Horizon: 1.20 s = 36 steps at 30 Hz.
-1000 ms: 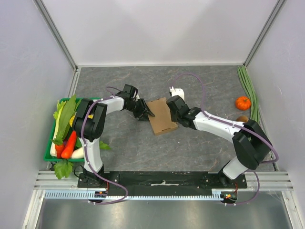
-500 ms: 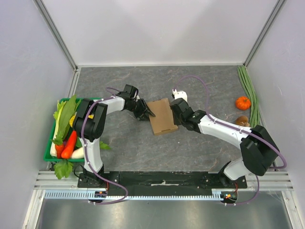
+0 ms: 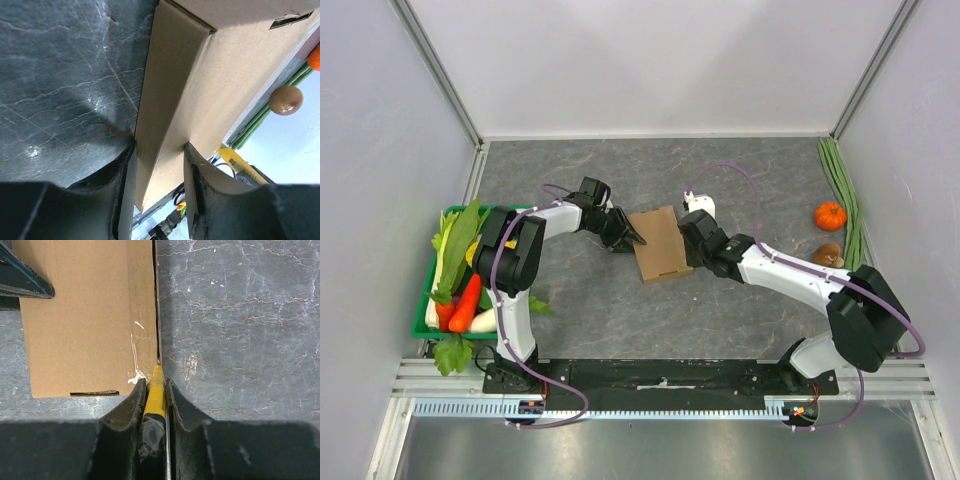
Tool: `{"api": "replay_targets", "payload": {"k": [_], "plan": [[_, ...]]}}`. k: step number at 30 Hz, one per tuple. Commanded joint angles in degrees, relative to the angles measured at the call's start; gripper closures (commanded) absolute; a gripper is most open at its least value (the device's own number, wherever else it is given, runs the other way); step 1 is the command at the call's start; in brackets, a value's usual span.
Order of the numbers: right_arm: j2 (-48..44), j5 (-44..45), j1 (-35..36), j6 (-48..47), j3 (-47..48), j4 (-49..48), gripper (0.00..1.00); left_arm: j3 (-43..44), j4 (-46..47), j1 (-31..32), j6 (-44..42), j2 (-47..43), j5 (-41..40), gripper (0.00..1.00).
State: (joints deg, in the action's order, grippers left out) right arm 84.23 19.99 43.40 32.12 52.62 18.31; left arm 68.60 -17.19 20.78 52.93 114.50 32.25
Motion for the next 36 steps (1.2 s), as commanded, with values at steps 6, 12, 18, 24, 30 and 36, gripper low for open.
{"api": "replay_targets", "payload": {"k": [6,12,18,24,30,36], "plan": [[-3.6,-2.2,1.3,2.0,-1.3,3.8,1.0,-2.3,-3.0,0.6,2.7,4.5,-11.6,0.84],[-6.3,-3.2,1.3,1.5,-1.3,5.6,1.0,-2.5,-2.9,0.6,3.0,4.4,-11.7,0.84],[-4.2,-5.0,1.3,2.2,-2.9,4.7,1.0,-2.6,-2.8,0.6,3.0,4.5,-11.7,0.85],[-1.3,-5.5,1.3,2.9,-4.5,2.7,1.0,-2.5,-2.6,0.6,2.7,4.6,-11.2,0.84],[-4.7,-1.6,1.3,3.9,-4.2,0.7,1.0,-0.8,-2.7,1.0,-2.2,5.8,-9.3,0.79],[-13.4,3.9,1.3,4.4,-5.5,-6.6,1.0,-0.7,-4.3,1.5,-7.6,5.2,-13.6,0.69]]}}
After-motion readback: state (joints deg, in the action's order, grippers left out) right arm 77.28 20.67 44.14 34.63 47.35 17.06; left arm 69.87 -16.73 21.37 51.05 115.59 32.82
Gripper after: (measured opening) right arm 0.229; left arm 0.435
